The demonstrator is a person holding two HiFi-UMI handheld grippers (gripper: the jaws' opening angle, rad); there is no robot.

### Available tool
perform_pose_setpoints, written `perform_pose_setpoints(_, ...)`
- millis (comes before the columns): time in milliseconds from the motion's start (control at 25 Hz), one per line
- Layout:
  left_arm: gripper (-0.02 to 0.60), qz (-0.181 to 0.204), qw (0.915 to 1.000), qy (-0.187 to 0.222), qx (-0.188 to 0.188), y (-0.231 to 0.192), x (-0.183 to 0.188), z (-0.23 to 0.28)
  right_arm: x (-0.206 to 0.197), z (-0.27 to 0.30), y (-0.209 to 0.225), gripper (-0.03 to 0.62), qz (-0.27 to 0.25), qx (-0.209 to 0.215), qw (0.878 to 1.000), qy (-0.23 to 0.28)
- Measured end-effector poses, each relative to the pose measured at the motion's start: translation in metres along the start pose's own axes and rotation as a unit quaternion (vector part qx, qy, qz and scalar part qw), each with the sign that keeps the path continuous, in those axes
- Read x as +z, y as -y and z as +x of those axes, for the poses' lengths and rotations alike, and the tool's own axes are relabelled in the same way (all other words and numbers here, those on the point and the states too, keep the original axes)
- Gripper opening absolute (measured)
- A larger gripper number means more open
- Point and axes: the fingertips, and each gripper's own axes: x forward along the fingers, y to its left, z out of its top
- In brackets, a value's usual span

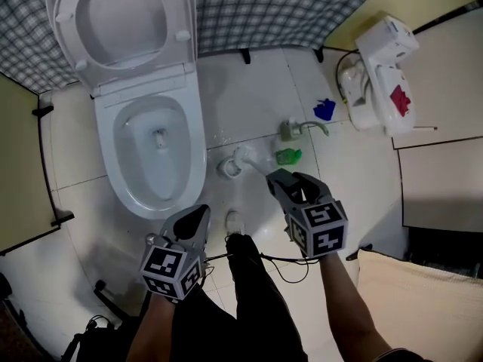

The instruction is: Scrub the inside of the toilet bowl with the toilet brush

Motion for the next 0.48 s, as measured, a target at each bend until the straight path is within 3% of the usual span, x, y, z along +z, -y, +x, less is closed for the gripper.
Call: perform_pose_setpoints(480, 0.009, 0.02, 0.9994, -0.029, -0.003, -0.003, -0.032, 0.036, -0.097, 0.129, 0.014, 0.209, 0.021, 0.008, 0.996, -0.081)
